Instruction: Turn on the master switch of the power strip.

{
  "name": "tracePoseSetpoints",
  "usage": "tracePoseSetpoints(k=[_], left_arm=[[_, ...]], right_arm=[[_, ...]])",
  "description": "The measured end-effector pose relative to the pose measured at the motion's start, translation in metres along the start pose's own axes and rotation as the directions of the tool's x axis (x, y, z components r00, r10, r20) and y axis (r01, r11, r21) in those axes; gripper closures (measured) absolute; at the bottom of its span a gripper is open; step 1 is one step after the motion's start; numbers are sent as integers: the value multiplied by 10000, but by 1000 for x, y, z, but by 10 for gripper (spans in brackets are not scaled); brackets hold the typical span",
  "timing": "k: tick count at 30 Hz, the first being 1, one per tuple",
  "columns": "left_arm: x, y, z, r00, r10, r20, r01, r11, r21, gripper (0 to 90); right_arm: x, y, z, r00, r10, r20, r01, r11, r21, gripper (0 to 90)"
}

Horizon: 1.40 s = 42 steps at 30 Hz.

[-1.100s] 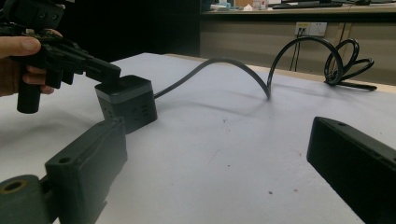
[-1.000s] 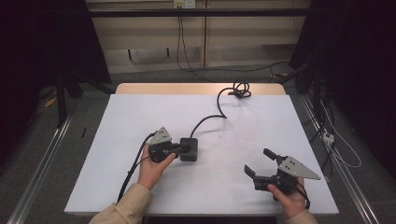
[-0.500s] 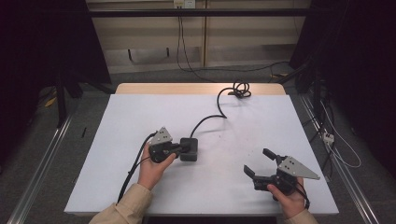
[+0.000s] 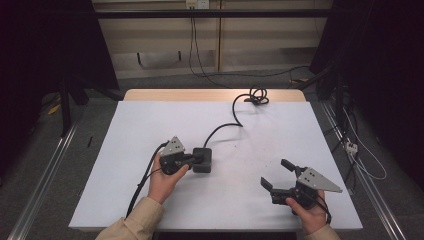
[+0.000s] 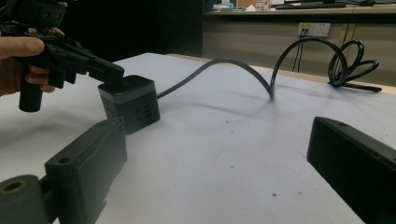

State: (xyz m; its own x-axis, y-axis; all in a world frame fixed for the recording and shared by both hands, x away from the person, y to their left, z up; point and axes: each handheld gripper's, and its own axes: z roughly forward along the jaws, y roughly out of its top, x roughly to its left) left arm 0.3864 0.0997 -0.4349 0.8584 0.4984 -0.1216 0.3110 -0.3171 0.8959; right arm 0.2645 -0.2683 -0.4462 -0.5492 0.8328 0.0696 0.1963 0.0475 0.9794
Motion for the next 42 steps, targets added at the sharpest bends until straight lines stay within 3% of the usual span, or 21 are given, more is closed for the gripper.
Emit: tracePoseSetpoints(k=[6, 14, 24, 37, 42], left_arm=[[-2, 1, 1, 9999, 102, -71, -101, 9998, 162, 900], [-3, 0, 1, 9998, 86, -170, -86, 10000, 21, 900], [0, -2, 1, 9994, -287, -205, 281, 9991, -314, 899], [-2, 2, -7, 9990, -443, -102, 436, 9973, -595, 608], [-1, 2, -9, 9981, -562, -251, 550, 9975, -436, 488]], right_arm=[[0, 0, 0, 10000, -9, -26, 9, 10000, -3, 42], [0, 0, 0, 10000, 2, -41, -2, 10000, -12, 42], [-1, 0, 1, 10000, 41, -16, -41, 10000, -11, 43], [1, 0, 5, 9998, -38, -173, 39, 10000, 12, 44], [1, 0, 5, 9998, -35, -192, 35, 10000, 18, 44]])
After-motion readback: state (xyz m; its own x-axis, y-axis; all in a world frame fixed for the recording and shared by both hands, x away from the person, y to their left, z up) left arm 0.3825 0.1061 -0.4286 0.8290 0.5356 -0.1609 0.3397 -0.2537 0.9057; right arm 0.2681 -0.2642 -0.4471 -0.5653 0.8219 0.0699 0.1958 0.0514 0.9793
